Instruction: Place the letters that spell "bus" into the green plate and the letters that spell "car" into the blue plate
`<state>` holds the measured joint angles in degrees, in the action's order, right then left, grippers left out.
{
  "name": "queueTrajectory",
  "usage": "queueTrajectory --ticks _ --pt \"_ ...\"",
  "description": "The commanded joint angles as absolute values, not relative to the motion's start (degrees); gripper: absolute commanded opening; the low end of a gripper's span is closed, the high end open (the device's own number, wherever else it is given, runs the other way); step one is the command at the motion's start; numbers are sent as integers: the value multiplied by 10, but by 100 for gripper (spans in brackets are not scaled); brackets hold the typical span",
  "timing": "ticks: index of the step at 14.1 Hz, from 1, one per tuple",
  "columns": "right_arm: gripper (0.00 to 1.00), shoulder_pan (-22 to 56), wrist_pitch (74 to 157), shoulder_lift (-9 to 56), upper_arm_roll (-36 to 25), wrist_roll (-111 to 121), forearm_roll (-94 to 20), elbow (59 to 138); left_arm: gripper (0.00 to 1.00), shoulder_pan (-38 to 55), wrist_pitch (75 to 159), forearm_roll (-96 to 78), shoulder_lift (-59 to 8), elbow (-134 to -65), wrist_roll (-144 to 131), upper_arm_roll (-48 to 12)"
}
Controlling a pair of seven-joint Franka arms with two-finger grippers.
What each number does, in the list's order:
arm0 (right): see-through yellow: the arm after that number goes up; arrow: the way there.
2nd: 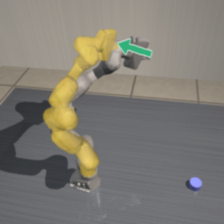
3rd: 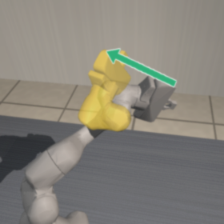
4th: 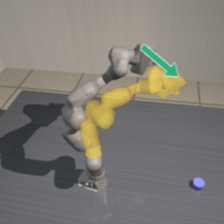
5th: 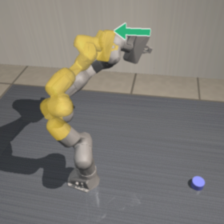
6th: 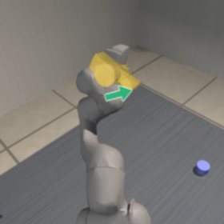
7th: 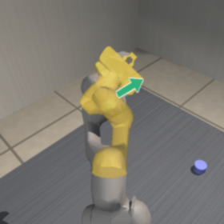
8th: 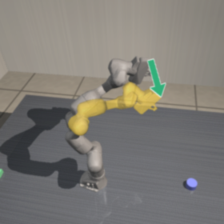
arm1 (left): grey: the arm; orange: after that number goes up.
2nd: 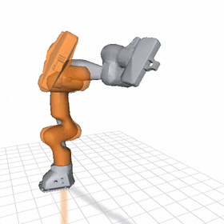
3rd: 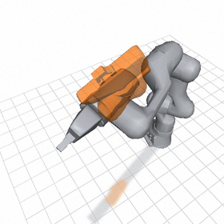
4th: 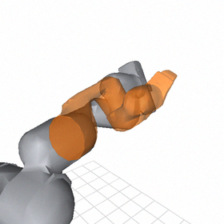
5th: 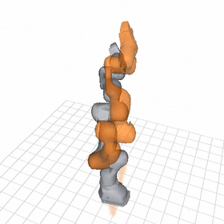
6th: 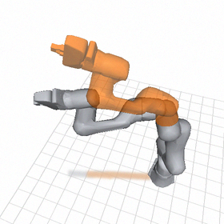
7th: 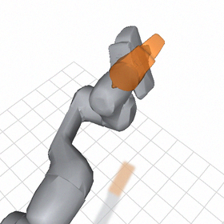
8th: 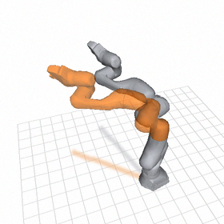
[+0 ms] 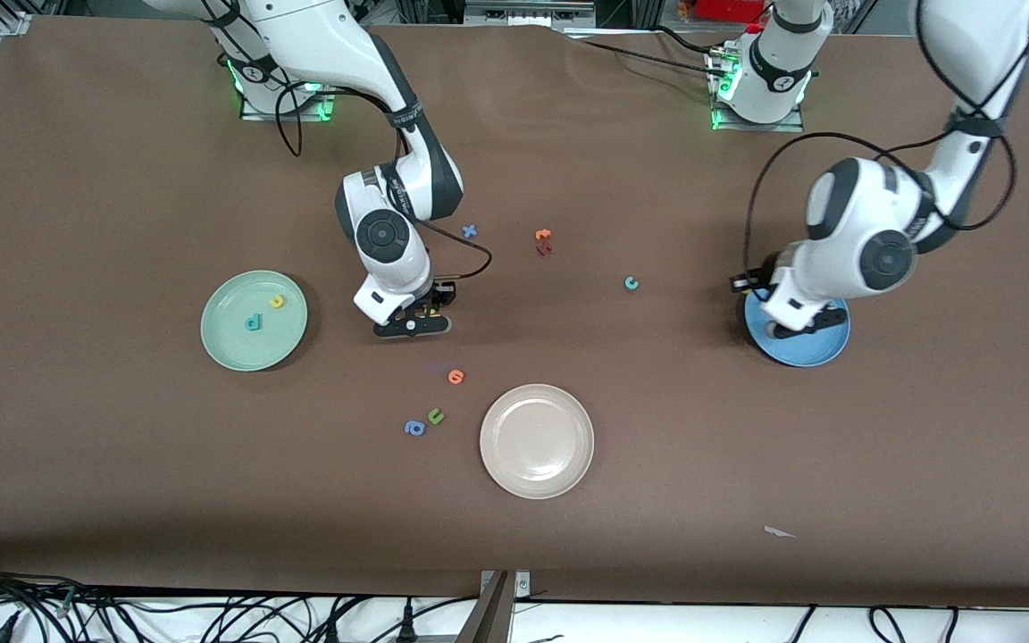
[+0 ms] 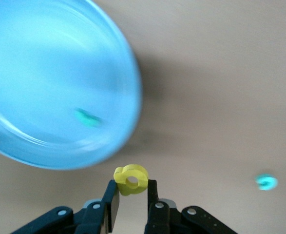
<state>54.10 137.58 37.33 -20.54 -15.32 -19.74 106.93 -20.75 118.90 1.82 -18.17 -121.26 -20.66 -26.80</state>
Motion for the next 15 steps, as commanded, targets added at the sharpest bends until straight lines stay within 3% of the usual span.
queueTrajectory --ticks 1,5,7,8,9,10,11,13,15 --pt "9 547 1386 376 -206 -140 -207 1070 9 -266 1169 61 -191 -1210 -121 -273" --pt "8 534 1345 349 -228 -82 -207 1066 10 -294 1198 107 -235 -1202 -103 -272" --pt "9 520 1275 327 -264 -6 -208 1066 19 -301 1208 108 -261 -1187 -103 -268" --pt "9 516 1239 318 -289 36 -208 1068 29 -302 1208 112 -264 -1186 -103 -268" --pt "10 516 1209 312 -315 72 -208 1071 48 -301 1208 112 -264 -1186 -105 -269" --pt "9 515 1182 304 -345 112 -208 1074 70 -302 1208 112 -263 -1186 -107 -269" --pt "9 515 1159 301 -375 159 -210 1078 100 -301 1206 112 -260 -1186 -111 -270" --pt "10 504 1129 297 -416 247 -224 1089 100 -297 1188 106 -242 -1184 -133 -278" --pt "10 455 1130 302 -423 323 -229 1103 100 -296 1180 100 -234 -1184 -204 -328"
